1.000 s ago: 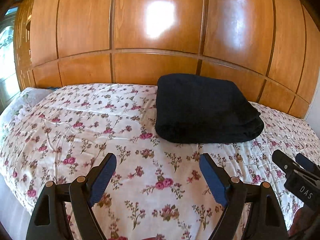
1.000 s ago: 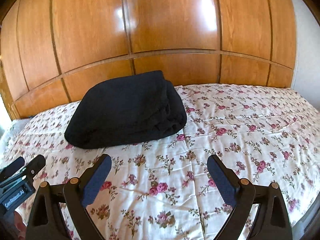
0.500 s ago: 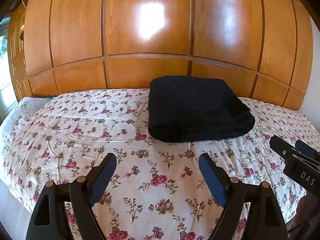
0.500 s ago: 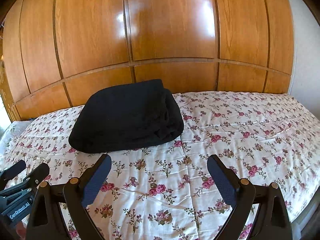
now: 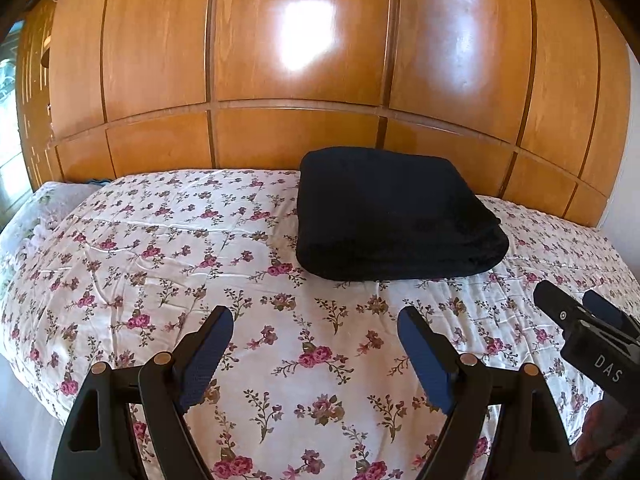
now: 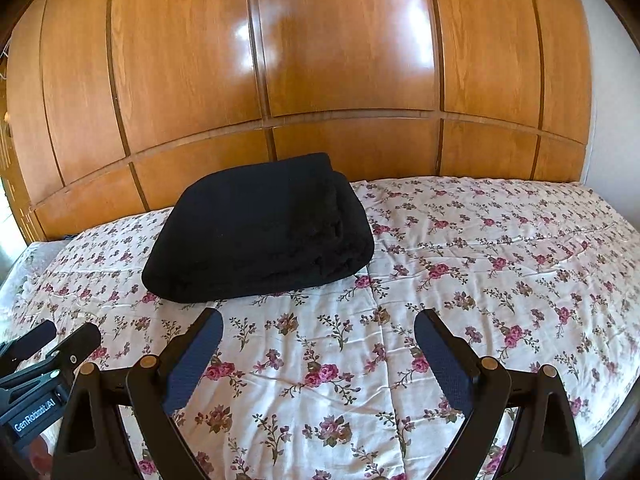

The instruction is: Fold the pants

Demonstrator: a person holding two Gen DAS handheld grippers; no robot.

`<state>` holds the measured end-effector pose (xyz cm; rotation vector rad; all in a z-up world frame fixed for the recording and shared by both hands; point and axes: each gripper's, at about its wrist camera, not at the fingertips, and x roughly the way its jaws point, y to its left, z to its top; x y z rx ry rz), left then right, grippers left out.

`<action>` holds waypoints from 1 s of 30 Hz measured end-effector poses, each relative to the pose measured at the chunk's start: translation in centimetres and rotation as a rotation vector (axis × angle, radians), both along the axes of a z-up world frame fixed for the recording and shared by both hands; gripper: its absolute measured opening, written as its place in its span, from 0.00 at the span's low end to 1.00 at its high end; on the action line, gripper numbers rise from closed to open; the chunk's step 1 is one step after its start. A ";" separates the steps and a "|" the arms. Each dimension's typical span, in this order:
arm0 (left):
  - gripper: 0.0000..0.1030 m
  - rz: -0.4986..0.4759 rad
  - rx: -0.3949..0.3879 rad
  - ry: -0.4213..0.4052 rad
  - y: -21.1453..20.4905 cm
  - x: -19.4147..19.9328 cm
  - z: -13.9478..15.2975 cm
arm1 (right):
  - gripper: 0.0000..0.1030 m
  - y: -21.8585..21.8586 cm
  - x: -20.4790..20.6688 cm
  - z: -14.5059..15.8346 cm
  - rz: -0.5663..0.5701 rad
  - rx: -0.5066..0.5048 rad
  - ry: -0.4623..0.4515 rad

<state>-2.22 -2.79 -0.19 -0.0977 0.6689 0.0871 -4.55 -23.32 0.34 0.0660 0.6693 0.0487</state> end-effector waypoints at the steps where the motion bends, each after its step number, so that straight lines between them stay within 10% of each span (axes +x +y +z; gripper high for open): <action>1: 0.83 0.003 0.003 0.000 0.0 0.0 0.0 | 0.94 0.1 0.0 0.0 -0.001 0.000 0.002; 30: 0.82 -0.005 0.019 0.007 0.0 0.0 -0.3 | 0.94 0.5 0.1 -0.5 0.006 0.010 0.023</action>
